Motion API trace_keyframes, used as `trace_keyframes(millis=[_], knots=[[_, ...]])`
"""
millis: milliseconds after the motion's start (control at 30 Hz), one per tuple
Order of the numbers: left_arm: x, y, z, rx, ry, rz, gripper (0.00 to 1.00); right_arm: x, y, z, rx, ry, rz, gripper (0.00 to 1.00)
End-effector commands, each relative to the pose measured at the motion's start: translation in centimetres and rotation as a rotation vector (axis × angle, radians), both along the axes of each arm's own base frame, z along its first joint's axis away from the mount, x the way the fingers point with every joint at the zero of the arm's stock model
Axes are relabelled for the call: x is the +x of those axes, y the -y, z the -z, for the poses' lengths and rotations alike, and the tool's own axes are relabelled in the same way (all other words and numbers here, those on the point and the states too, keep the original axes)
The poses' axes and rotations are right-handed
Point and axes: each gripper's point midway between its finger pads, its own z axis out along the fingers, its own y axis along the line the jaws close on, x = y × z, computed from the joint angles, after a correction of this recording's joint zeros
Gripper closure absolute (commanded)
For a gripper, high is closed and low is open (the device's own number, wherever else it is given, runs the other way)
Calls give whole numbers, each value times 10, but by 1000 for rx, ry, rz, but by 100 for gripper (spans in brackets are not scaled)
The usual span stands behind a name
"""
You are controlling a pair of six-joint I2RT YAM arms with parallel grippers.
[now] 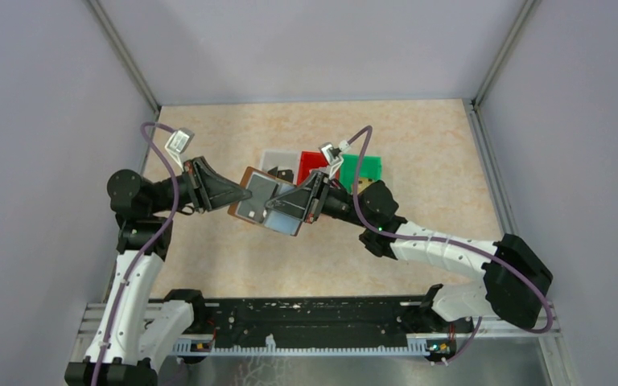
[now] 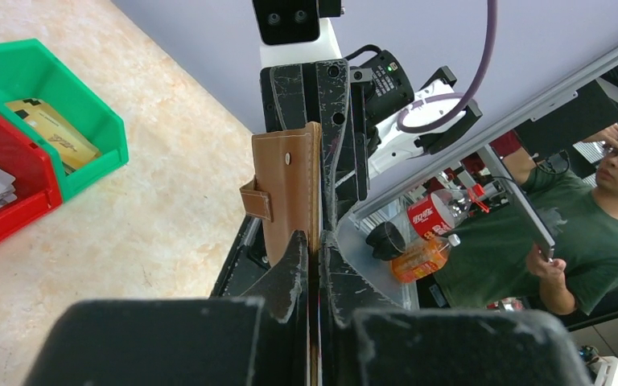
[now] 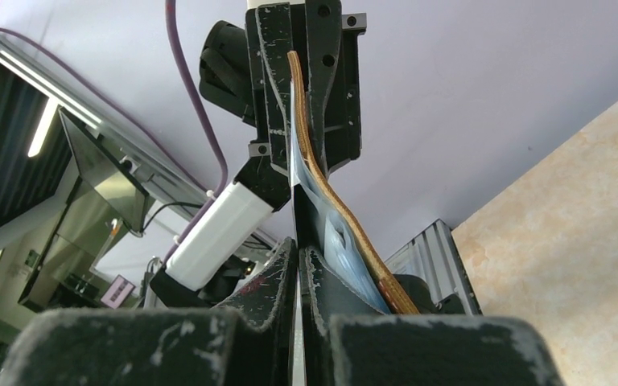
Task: Take the credit cards out of the card holder
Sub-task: Remove the credit card from the card holder.
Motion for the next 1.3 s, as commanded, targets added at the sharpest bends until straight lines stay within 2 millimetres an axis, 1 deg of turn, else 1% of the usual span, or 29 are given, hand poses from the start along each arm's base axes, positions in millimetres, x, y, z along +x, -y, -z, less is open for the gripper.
trace_keyframes(millis=[0, 133, 167, 233, 267, 367, 467, 667, 767, 867, 1000, 1033, 1100, 1133, 1200, 1267], knots=[[-1, -3, -17, -24, 63, -21, 94, -9, 14, -24, 73, 75, 5, 100], [-4, -2, -18, -25, 60, -3, 95, -9, 13, -24, 72, 79, 1, 100], [-5, -2, -18, -26, 57, 3, 93, -8, 12, -23, 69, 76, 3, 100], [-8, -2, -18, -28, 56, 14, 87, -7, 12, -21, 64, 72, 8, 100], [-9, -2, -18, -28, 56, 18, 86, -7, 12, -21, 62, 69, 8, 100], [-10, -2, -18, -28, 58, 25, 88, -6, 11, -19, 56, 63, 14, 100], [-12, -2, -18, -31, 59, 31, 94, -5, 11, -18, 53, 61, 17, 100], [-14, -2, -20, -30, 67, 41, 100, -5, 13, -15, 43, 58, 25, 100], [-15, -2, -21, -31, 72, 43, 100, -6, 15, -11, 40, 53, 30, 100], [-15, -2, -20, -33, 66, 42, 97, -6, 17, -7, 36, 48, 34, 100], [-14, -2, -19, -35, 62, 38, 95, -7, 16, -12, 43, 60, 24, 100], [-14, -2, -18, -34, 61, 38, 96, -8, 15, -14, 46, 64, 17, 96], [-13, -2, -18, -34, 62, 37, 98, -9, 13, -18, 58, 71, 4, 79], [-13, -2, -18, -34, 63, 36, 99, -10, 13, -21, 68, 77, -1, 74], [-13, -2, -17, -35, 60, 35, 100, -9, 11, -24, 71, 79, -2, 69], [-13, -2, -17, -33, 62, 35, 100, -7, 8, -25, 69, 80, -2, 69]])
